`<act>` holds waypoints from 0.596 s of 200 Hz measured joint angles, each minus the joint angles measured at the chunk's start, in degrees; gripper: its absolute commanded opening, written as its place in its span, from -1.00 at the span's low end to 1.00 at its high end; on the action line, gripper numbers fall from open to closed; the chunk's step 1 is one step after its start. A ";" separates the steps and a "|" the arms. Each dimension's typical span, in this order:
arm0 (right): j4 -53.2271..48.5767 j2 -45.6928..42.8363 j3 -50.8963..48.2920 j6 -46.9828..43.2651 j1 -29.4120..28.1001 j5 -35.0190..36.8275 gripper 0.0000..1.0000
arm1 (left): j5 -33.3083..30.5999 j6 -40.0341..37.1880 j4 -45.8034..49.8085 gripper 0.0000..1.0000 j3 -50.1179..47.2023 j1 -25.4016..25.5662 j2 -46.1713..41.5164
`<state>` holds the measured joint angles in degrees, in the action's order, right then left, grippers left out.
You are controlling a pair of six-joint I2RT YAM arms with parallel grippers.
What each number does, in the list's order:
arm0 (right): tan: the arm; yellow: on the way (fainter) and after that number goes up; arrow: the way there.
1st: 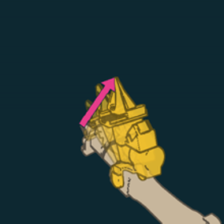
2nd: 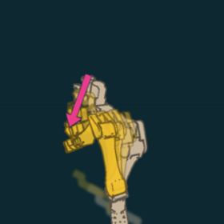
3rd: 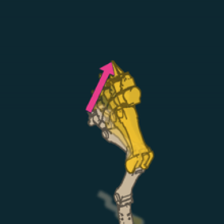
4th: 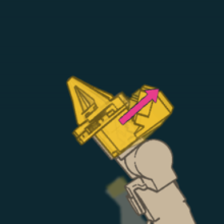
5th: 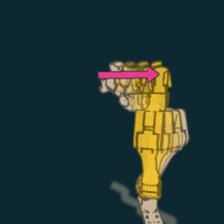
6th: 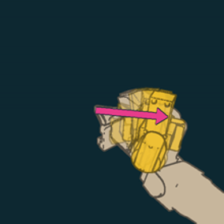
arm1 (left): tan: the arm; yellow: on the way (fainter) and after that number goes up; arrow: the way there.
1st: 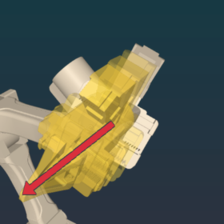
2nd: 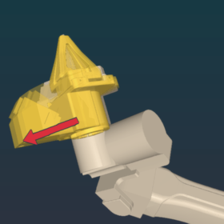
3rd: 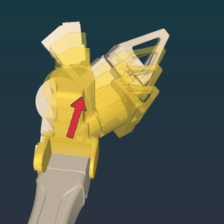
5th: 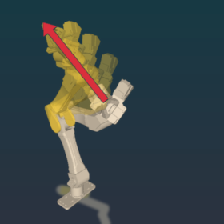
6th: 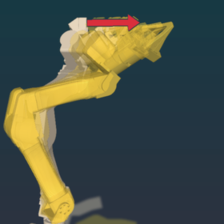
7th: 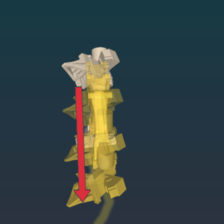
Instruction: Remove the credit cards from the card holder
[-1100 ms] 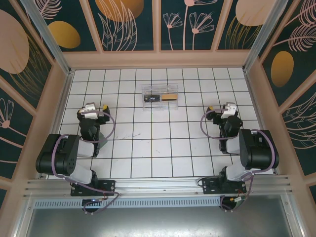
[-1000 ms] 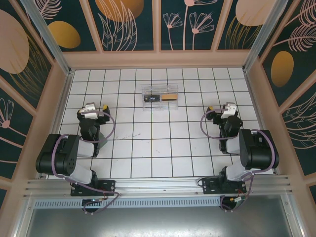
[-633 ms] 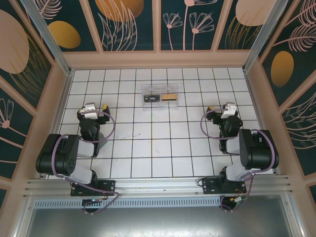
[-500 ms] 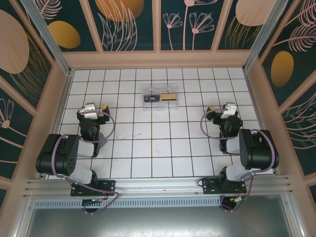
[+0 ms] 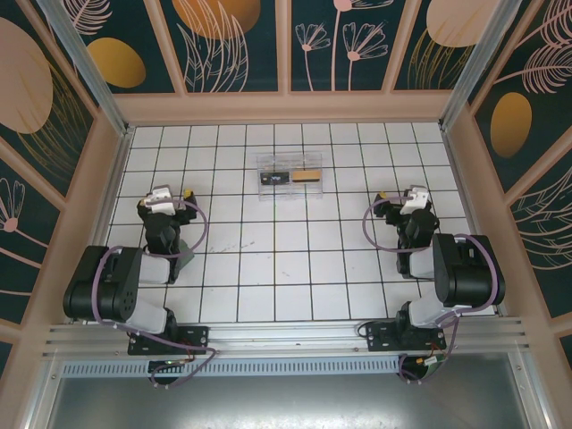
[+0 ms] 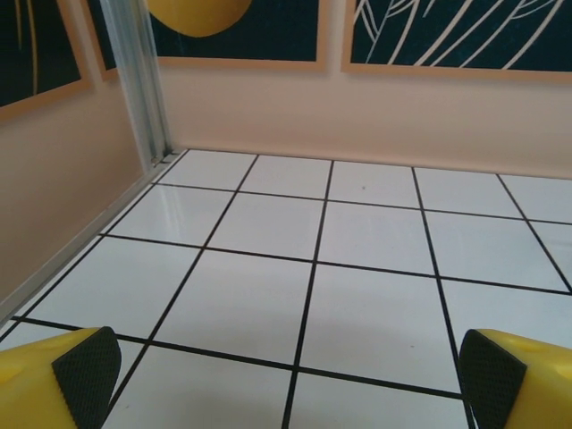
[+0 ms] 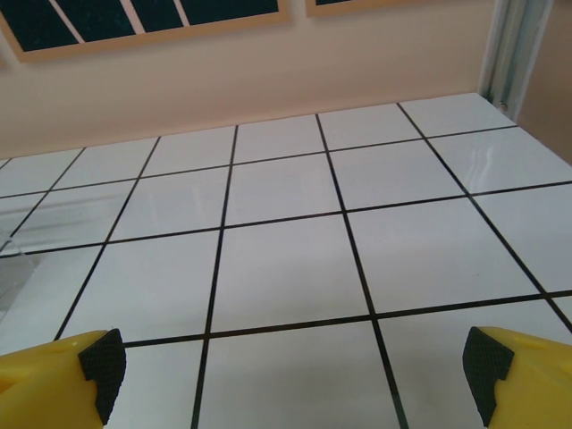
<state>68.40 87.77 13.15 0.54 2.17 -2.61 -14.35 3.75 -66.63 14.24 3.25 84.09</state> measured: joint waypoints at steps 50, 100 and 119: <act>-14.45 -12.70 4.76 3.41 -0.07 3.43 0.98 | -7.82 14.75 32.04 0.97 18.82 -0.17 -11.21; -32.20 -25.68 9.07 21.68 2.08 3.80 0.98 | -6.54 37.57 54.25 0.98 21.09 -0.31 -21.86; -39.10 -26.84 12.48 26.75 3.26 1.79 0.98 | -6.95 43.95 63.82 0.98 19.63 -0.31 -25.00</act>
<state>29.30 60.93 25.63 27.29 5.43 -0.82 -21.30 47.70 -2.81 33.87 2.94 59.09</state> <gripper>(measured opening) 0.989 0.988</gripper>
